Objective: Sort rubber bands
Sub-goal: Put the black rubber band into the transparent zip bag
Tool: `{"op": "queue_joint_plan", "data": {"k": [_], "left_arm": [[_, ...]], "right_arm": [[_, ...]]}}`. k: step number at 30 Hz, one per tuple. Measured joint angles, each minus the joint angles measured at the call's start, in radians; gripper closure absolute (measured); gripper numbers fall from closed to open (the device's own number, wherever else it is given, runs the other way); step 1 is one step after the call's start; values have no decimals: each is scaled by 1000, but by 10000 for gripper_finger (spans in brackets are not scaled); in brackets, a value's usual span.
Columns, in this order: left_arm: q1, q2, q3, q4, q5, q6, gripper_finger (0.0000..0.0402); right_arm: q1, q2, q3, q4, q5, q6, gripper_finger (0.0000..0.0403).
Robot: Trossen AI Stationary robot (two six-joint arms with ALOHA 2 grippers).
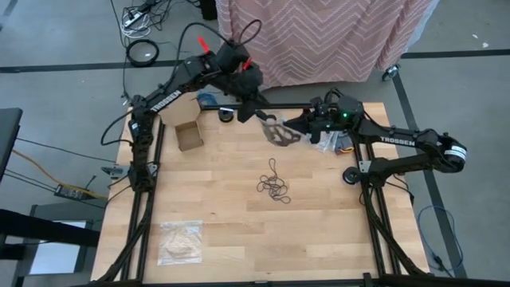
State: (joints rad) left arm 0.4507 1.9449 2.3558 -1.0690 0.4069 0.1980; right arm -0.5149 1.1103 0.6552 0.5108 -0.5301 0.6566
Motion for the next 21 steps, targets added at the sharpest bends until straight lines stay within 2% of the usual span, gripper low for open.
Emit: {"op": "queue_joint_plan", "data": {"k": [4, 9, 12, 16, 18, 21], "left_arm": [[2, -2, -3, -50, -27, -25, 389], [12, -60, -3, -186, -90, -24, 389], [25, -129, -3, -130, -106, -29, 390], [38, -240, 1, -29, -230, -42, 391], [40, -263, 1, -24, -283, -18, 391], [47, -260, -1, -52, -291, 6, 391]], "right_arm": [[-7, 0, 0, 58, -60, 28, 403], [-11, 0, 0, 308, -105, 115, 403], [-30, 0, 0, 383, -142, 164, 403], [-61, 0, 0, 490, -125, 198, 403], [-75, 0, 0, 557, -113, 198, 403], [-95, 0, 1, 547, -92, 189, 403]]}}
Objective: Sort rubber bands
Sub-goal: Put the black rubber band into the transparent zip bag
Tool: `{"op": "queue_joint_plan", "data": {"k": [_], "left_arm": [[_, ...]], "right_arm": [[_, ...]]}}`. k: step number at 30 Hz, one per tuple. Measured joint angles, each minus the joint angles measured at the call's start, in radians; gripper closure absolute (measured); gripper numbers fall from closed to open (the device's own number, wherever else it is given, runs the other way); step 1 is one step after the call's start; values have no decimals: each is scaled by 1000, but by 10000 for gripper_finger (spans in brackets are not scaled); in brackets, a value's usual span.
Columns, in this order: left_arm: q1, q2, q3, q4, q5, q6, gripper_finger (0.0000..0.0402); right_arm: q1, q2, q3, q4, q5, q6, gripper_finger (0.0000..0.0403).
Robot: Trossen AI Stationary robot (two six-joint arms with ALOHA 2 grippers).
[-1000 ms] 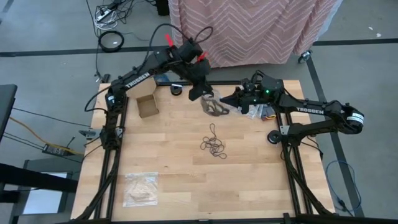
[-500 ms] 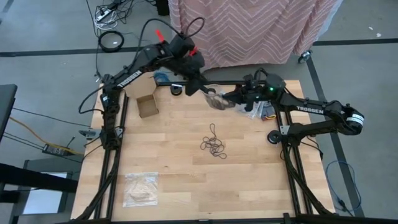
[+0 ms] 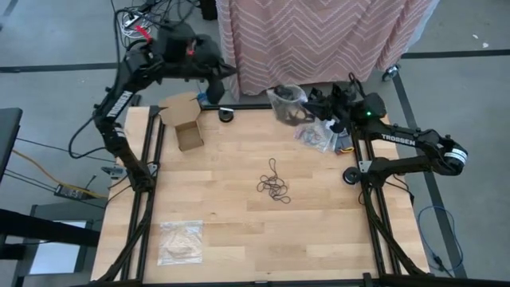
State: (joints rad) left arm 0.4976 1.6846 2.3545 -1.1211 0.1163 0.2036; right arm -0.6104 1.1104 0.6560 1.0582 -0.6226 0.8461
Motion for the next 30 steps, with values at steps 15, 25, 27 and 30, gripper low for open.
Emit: {"op": "queue_joint_plan", "data": {"k": [15, 25, 27, 30], "left_arm": [[5, 44, -169, 15, 80, 80, 392], [5, 46, -169, 149, 128, 101, 392], [1, 48, -169, 153, 132, 101, 392], [0, 59, -169, 168, 126, 102, 392]], "right_arm": [[54, 20, 1, 25, 158, -101, 403], [41, 63, 8, 47, 143, -93, 403], [43, 73, 17, 59, 137, -81, 403], [39, 81, 18, 62, 133, -65, 403]]}}
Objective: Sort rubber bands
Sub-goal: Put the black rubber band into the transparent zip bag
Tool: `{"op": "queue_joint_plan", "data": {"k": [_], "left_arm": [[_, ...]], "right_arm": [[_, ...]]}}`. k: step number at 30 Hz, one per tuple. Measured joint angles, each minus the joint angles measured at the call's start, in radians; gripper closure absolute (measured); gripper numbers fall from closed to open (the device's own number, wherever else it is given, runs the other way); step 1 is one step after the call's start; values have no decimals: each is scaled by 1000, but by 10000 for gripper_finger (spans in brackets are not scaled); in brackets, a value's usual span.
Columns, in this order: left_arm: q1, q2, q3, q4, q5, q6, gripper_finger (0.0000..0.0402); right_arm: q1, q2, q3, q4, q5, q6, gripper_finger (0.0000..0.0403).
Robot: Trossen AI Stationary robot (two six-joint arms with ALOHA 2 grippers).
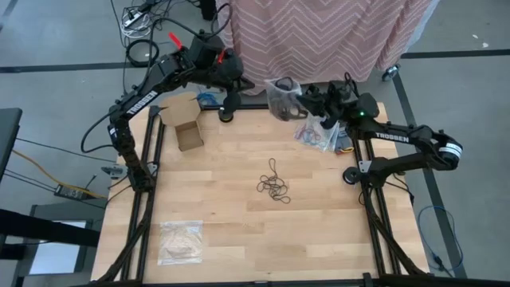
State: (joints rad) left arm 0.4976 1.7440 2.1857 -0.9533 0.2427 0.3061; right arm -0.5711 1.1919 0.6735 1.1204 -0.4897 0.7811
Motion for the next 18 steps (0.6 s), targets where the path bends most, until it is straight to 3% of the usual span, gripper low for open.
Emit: {"op": "queue_joint_plan", "data": {"k": [11, 18], "left_arm": [[5, 0, 0, 90, -10, 0, 392], [5, 54, 0, 140, 132, 3, 392]], "right_arm": [[10, 0, 0, -71, -12, -9, 403], [22, 1, 0, -142, -29, -20, 403]]}}
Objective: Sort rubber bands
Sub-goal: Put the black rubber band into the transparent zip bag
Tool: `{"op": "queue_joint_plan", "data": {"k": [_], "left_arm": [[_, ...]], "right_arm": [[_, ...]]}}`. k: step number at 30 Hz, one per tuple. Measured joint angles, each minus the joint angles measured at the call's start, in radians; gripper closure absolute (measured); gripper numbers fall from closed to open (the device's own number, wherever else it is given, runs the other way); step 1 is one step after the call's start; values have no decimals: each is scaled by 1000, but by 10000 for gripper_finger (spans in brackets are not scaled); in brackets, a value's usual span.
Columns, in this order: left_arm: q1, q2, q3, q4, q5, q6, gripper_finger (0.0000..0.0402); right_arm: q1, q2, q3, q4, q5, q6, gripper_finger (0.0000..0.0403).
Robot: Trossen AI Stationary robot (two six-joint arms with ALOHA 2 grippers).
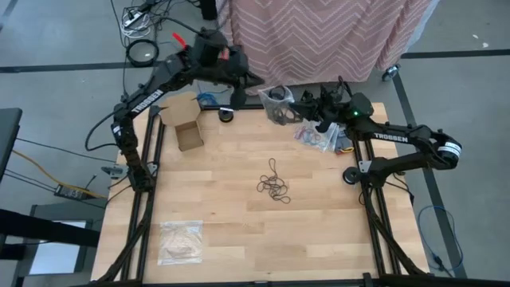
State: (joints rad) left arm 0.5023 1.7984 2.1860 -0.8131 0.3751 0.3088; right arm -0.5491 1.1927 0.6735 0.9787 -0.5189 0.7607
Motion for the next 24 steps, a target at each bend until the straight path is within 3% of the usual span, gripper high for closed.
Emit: {"op": "queue_joint_plan", "data": {"k": [8, 17, 24], "left_arm": [[-13, 58, 0, -21, 65, 38, 392], [-34, 106, 0, -248, 65, 140, 392], [-65, 169, 0, -211, 63, 153, 392]], "right_arm": [[12, 0, 0, -87, -21, 0, 403], [19, 3, 0, -229, -35, -32, 403], [42, 55, 0, -220, -87, -2, 403]]}}
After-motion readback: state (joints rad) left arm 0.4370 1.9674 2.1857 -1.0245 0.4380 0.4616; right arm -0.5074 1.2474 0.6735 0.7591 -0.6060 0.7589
